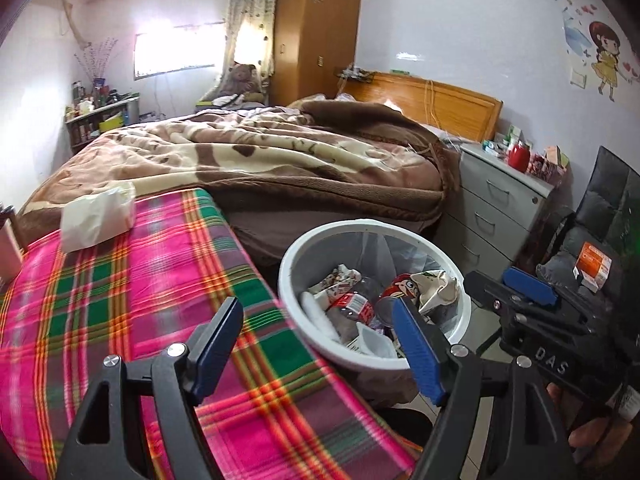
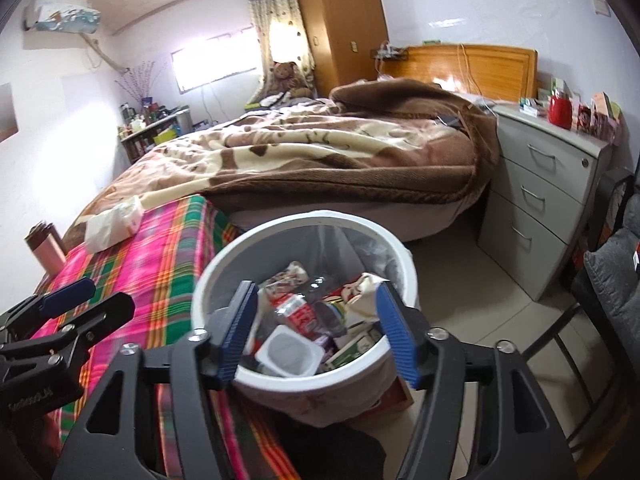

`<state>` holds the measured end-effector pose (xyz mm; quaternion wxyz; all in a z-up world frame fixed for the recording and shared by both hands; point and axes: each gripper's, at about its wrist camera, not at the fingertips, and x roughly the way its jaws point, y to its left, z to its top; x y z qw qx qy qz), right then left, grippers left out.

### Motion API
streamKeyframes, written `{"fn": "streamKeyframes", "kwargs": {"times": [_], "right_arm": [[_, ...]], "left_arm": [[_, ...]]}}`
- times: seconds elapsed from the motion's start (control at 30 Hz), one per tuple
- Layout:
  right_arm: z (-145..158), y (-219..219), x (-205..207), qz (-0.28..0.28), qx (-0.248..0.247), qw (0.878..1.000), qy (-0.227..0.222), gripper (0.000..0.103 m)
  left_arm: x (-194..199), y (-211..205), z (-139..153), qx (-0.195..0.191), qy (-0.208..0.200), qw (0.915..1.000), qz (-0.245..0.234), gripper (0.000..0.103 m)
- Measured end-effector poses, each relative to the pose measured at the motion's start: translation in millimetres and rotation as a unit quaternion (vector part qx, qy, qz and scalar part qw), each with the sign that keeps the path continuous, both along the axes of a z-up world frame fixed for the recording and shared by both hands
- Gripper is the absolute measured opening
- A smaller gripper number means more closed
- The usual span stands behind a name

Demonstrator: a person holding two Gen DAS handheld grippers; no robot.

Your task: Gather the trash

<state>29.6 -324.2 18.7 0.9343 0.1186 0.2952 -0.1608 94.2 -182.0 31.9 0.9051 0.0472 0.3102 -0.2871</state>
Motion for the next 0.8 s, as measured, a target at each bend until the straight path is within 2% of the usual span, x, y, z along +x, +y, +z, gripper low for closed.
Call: {"fn": "streamKeyframes", "kwargs": {"times": [0.43,0.67,0.8], "right_arm": [[-4.3,47.7,-11.0,0.029,-0.026,0.999,-0.009,0.067],[-6.3,63.2,-14.4,0.033,-0.022,0.999,-0.018,0.067],[-9.3,71.7,-15.2,0.036,-0.025,0.999,-0.018,0.067]], "left_arm": [[-23.2,62.0,-5.7,0.015,-0.035,0.9949,0.094,0.079],[-32.9,86.2,-12.9,0.007,-0.035,0.9914,0.126,0.079],[-35.9,91.4,-19.0,0.022,-0.033,0.9896,0.138,0.079]]}}
